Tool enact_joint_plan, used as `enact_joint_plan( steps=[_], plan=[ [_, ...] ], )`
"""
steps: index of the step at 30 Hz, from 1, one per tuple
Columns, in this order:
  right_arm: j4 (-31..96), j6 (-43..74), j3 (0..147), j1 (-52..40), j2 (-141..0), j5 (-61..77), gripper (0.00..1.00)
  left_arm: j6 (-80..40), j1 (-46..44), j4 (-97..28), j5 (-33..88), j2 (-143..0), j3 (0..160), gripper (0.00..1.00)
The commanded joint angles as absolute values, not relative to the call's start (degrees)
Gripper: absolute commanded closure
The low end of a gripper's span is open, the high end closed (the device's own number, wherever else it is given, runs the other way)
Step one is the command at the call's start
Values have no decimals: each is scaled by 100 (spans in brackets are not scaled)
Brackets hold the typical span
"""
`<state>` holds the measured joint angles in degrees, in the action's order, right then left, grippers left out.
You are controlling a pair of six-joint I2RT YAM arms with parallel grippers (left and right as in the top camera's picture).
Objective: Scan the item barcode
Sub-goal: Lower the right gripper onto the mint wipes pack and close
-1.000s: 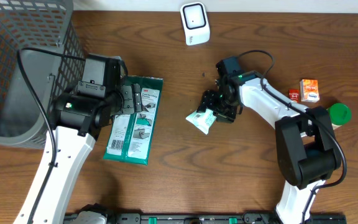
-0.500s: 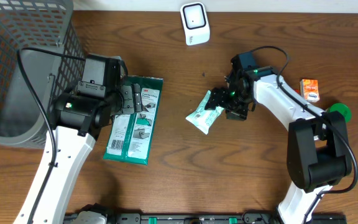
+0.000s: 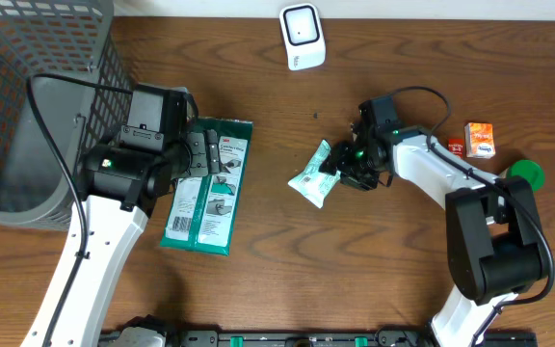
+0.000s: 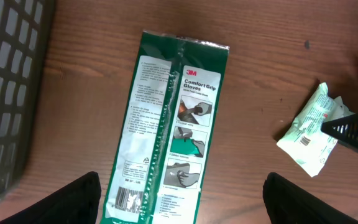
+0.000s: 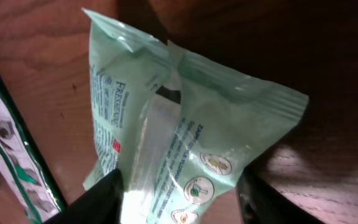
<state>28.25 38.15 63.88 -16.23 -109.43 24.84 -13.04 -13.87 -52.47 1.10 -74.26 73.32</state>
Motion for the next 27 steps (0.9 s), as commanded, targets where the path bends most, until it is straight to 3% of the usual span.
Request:
enact_joint_plan(
  steps=[1, 3, 12, 16, 22, 27],
  plan=[
    [2729, 4021, 6152, -1691, -11026, 2364, 57, -1225, -1356, -5249, 38, -7448, 7406, 16],
    [2659, 4021, 6169, -1673, -11024, 2375, 62, -1225, -1356, -5249, 38, -7448, 7406, 16],
    [2641, 4005, 6213, -1693, -11015, 2156, 60, -1225, -1356, -5249, 40, -7448, 7406, 16],
    [2637, 4029, 6208, -1890, -11015, 1752, 68, -1225, -1356, -5249, 38, -7448, 7406, 16],
    [2569, 4309, 6208, -2300, -11015, 1179, 68, -1225, -1356, -5249, 40, -7448, 7406, 16],
    [2491, 4134, 6230, -2285, -10962, 1199, 96, -1225, -1356, -5249, 38, -7448, 7406, 16]
  ],
)
